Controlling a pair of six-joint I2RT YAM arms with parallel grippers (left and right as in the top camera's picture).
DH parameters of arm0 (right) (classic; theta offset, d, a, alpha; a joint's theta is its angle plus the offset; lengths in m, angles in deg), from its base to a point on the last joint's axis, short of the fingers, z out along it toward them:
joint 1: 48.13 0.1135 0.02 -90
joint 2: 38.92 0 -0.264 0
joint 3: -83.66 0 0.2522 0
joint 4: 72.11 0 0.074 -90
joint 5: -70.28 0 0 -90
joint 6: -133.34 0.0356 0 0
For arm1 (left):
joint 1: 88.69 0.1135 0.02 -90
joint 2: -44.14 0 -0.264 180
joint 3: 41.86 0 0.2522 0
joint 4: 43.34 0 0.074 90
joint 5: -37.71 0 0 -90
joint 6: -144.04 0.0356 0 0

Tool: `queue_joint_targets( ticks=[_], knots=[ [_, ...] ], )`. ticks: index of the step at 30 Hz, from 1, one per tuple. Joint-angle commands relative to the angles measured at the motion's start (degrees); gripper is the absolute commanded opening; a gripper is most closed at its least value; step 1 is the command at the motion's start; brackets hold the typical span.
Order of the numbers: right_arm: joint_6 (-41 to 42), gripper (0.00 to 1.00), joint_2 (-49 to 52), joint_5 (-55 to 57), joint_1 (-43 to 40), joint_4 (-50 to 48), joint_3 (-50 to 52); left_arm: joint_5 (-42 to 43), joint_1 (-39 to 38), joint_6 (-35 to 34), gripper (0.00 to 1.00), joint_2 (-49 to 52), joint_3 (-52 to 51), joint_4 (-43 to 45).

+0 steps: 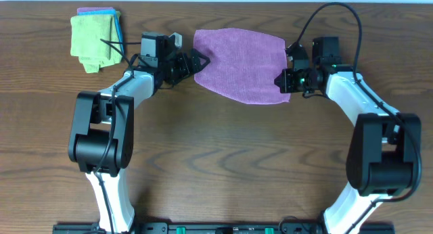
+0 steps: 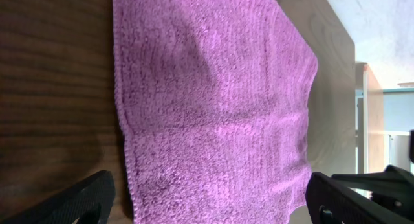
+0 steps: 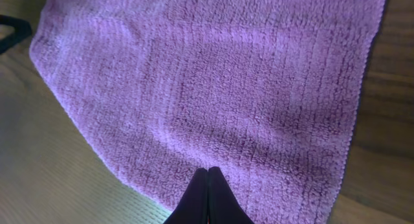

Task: Fold the cloth

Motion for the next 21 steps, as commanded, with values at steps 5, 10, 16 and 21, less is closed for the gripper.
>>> queue_joint_targets(
  ticks=[5, 10, 16, 21],
  knots=[
    [2.25, 0.01, 2.73, -0.55, 0.63, -2.12, 0.00, 1.42, 0.04, -2.82, 0.95, 2.54, -0.07, 2.95],
    [2.23, 0.02, 3.02, 0.55, 0.61, -2.05, 0.00, 4.57, -0.17, -5.95, 0.95, 5.11, -0.07, 8.31],
    [2.21, 0.01, 3.37, 2.23, 0.63, -1.70, 0.00, 3.85, -1.03, -5.70, 0.95, 6.01, -0.07, 8.61],
    [2.21, 0.01, 3.89, 2.23, 0.61, -1.09, 0.00, 4.96, -1.20, -5.68, 0.96, 7.26, -0.07, 7.54]
  ],
)
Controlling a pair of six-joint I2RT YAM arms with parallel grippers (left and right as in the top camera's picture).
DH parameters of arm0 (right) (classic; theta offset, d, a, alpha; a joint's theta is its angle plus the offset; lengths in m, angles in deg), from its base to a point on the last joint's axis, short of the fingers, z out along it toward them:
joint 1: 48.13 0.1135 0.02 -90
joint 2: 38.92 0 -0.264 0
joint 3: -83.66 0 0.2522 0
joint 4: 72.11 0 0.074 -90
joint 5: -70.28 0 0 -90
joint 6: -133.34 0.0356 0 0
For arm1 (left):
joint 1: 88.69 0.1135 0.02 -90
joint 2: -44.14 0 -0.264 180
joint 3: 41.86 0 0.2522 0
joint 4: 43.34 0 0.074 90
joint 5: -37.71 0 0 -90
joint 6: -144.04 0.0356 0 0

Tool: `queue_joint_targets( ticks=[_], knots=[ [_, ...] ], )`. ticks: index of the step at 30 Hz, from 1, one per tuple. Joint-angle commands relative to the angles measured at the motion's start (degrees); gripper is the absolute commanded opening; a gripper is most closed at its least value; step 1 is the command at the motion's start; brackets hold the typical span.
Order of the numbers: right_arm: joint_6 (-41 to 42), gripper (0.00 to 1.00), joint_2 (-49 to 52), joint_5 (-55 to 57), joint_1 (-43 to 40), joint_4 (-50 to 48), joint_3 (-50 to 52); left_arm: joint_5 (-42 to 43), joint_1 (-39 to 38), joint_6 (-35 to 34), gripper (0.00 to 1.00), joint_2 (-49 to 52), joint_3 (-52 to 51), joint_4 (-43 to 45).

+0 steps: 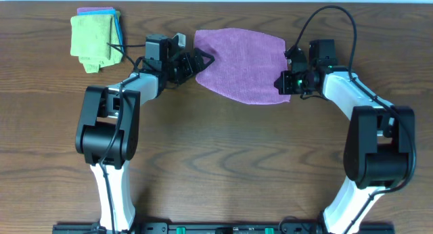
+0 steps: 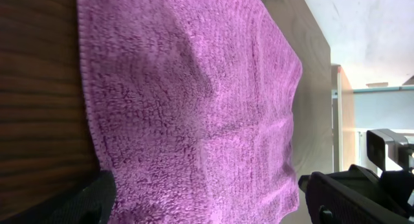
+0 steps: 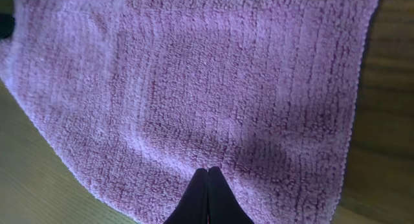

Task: Fold the cloth

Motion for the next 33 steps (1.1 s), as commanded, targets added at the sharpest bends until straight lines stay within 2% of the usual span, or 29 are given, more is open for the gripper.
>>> queue_joint_targets(
  ticks=[1, 10, 14, 19, 33],
  knots=[
    [0.74, 0.01, 0.90, 0.35, 0.61, 0.24, -0.02, 1.14, -0.31, -0.20, 0.96, 2.69, -0.09, -2.10],
    [0.74, 0.02, 0.90, 0.31, 0.61, 0.92, -0.02, 6.80, 1.75, 3.89, 0.98, 2.69, -0.09, -6.54],
    [0.74, 0.01, 0.90, 0.28, 0.61, 1.42, -0.02, 6.78, 4.48, 6.16, 0.98, 2.67, -0.09, -11.69],
    [0.76, 0.01, 0.90, 0.26, 0.61, 1.75, -0.02, 6.73, 5.40, 6.93, 0.97, 2.67, -0.09, -13.25],
    [0.79, 0.01, 0.90, -0.11, 1.68, 1.92, -0.02, -0.74, -3.61, 4.83, 0.95, 2.78, -0.09, -12.98]
  ],
)
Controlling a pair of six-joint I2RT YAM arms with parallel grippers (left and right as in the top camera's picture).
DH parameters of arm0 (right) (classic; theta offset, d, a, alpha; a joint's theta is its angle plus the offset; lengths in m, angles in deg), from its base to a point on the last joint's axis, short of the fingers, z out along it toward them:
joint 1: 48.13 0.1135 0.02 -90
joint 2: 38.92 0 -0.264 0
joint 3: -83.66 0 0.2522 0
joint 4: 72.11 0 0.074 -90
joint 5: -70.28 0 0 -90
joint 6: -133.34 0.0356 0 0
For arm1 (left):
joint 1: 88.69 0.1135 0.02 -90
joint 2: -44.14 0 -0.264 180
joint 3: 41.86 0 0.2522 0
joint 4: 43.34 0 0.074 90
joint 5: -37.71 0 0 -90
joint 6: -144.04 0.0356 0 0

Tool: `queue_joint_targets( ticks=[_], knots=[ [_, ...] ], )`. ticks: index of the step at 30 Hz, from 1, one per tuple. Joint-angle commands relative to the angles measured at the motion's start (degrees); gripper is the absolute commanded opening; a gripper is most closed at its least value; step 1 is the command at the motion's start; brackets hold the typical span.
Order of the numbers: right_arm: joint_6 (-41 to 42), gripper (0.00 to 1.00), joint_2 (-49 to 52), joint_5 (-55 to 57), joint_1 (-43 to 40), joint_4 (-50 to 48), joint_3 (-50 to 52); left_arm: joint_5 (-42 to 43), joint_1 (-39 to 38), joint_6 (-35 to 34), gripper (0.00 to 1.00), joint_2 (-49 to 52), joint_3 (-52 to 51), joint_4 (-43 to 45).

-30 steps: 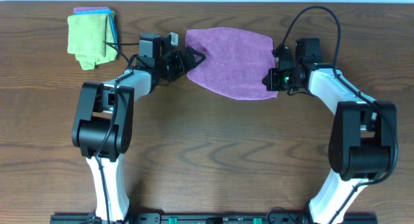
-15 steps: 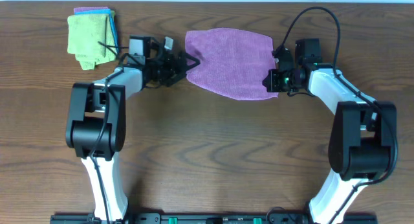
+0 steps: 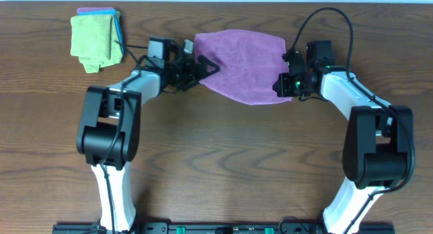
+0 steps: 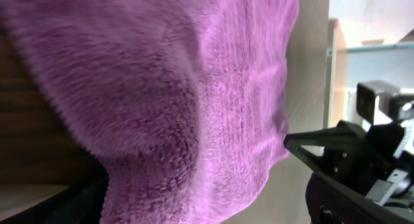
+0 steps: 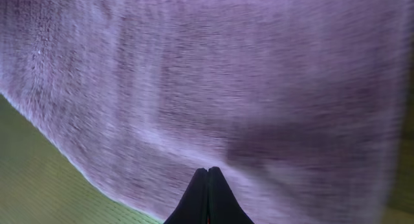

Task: Fold the cloth

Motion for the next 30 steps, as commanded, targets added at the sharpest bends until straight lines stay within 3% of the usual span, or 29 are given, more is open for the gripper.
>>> queue_joint_targets(
  ticks=[1, 4, 9, 20, 25, 30],
  knots=[
    [0.66, 0.01, 0.90, -0.46, 0.70, 0.02, 0.00, -7.02, -2.01, -1.33, 0.95, 2.91, -1.95, -1.70],
    [0.66, 0.01, 0.90, -0.46, 0.70, 0.02, 0.00, -6.45, -2.84, -2.64, 0.95, 2.91, -1.95, -0.35],
    [0.66, 0.01, 0.90, -0.46, 0.70, 0.02, 0.00, 1.36, -2.91, -5.73, 0.95, 2.91, -1.95, 4.87],
    [0.68, 0.02, 0.90, -0.46, 0.70, 0.07, 0.00, 15.23, -2.86, -21.31, 0.96, 2.91, -1.95, 24.41],
    [0.90, 0.01, 0.90, -0.46, 0.70, 0.11, 0.00, 18.95, -2.86, -23.39, 1.00, 2.56, -1.95, 28.59],
    [1.57, 0.01, 0.90, -0.46, 0.70, 0.09, 0.00, 24.33, -2.89, -23.85, 0.88, 2.43, -1.95, 28.52]
  ],
)
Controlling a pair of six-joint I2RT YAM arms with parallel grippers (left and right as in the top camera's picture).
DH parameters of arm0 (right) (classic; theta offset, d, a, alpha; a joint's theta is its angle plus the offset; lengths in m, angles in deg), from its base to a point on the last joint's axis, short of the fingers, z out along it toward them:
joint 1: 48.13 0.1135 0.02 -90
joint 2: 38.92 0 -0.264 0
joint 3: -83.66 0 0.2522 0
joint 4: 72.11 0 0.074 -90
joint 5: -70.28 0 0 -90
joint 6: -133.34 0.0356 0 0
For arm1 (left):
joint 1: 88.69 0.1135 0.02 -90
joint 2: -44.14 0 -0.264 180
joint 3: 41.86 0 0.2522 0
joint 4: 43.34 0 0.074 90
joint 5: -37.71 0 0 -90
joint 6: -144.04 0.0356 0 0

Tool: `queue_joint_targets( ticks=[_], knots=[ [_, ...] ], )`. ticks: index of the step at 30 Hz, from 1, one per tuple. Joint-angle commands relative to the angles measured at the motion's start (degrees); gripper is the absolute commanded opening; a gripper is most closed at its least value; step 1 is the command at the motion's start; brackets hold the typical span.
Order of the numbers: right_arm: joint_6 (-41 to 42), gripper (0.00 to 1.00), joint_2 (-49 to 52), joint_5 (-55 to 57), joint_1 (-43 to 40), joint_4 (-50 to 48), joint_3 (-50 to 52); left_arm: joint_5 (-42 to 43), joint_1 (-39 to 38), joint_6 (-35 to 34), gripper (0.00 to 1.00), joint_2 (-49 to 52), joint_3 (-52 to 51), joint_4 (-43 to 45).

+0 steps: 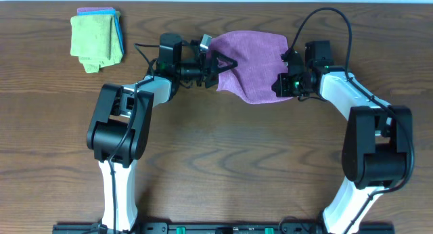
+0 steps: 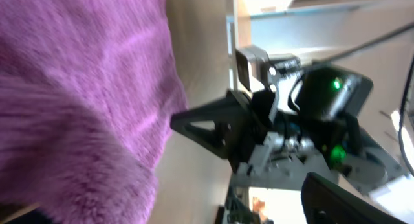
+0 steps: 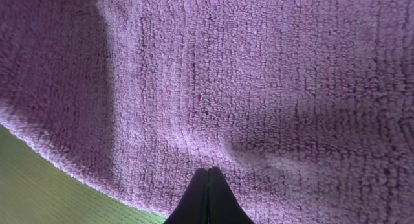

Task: Fold the cloth

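The purple cloth point(image 1: 254, 58) lies bunched near the table's far edge, its left side pushed up into a hump. My left gripper point(image 1: 225, 63) stands open against that left edge; the left wrist view is half filled by the cloth point(image 2: 71, 88), with one dark finger point(image 2: 343, 201) at the lower right. My right gripper point(image 1: 279, 85) is at the cloth's near right corner. Its fingers point(image 3: 208, 185) are pressed together on the fabric point(image 3: 213, 75).
A stack of folded cloths point(image 1: 97, 32), green over blue and purple, sits at the far left. The table's far edge point(image 1: 379, 3) runs just behind the purple cloth. Bare wooden table point(image 1: 223, 159) spreads toward the front.
My left gripper has moved further right into the cloth, still open. The cloth's left edge has shifted right with it and the cloth is narrower and humped. The right gripper has stayed in place.
At first the cloth lay spread flat, my open left gripper just off its left edge and my shut right gripper at its right corner. Moment by moment the left gripper stood further right, the left edge riding up; now the cloth is bunched toward the right.
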Motion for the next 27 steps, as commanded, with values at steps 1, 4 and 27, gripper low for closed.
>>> queue_joint_targets(
  ticks=[1, 4, 27],
  knots=[
    [1.40, 0.01, 0.90, -0.48, 0.55, 0.07, 0.00, 5.53, -0.13, -0.74, 0.85, 0.20, -0.22, 0.26],
    [1.64, 0.02, 0.90, -0.50, 0.55, 0.09, 0.00, 6.58, -0.11, -0.17, 0.82, 0.20, -0.22, -0.70],
    [1.81, 0.01, 0.87, -1.18, 0.55, 1.53, -0.02, -5.97, 3.10, 37.44, 0.83, -7.13, -0.22, -51.82]
  ],
)
